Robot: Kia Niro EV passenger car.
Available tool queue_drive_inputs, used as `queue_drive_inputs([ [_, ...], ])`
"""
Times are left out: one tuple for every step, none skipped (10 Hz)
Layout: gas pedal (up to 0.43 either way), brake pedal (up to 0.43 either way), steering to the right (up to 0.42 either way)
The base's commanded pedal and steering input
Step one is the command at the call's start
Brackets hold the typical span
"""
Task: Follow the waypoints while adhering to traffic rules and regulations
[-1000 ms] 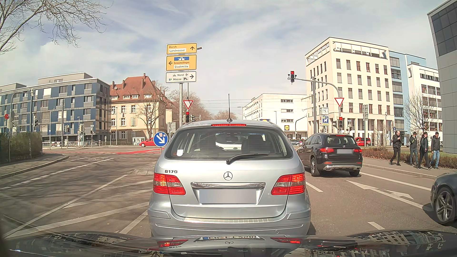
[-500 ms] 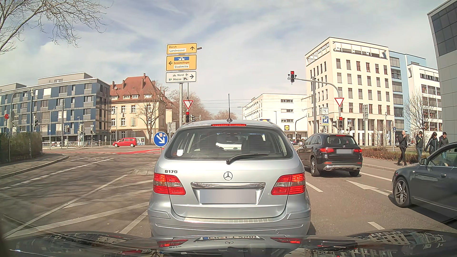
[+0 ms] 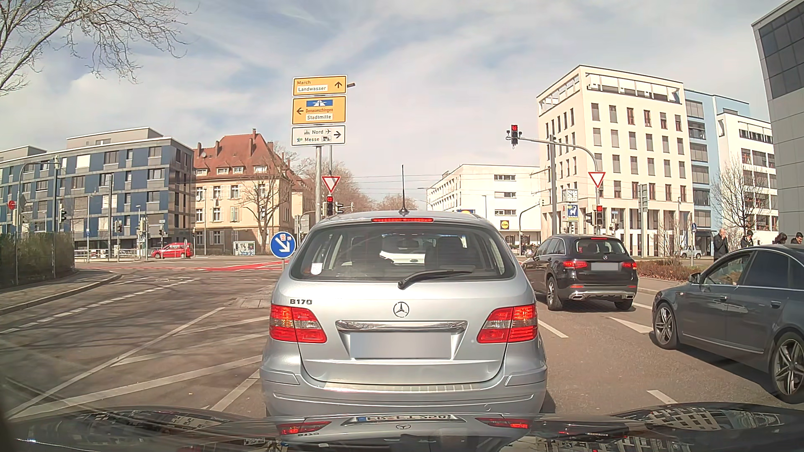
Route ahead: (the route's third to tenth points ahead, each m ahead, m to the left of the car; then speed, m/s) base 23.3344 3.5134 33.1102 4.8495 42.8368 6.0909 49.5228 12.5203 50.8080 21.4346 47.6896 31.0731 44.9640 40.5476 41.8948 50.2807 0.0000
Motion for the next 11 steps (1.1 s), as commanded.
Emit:
queue_drive_inputs([
  [0.0, 0.299, 0.006],
  [0.0, 0.299, 0.006],
  [0.0, 0.299, 0.006],
  [0.0, 0.299, 0.006],
  [0.0, 0.305, 0.006],
  [0.0, 0.299, 0.006],
  [0.0, 0.299, 0.006],
  [0.0, 0.299, 0.006],
  [0.0, 0.299, 0.006],
  [0.0, 0.299, 0.006],
  [0.0, 0.299, 0.006],
])
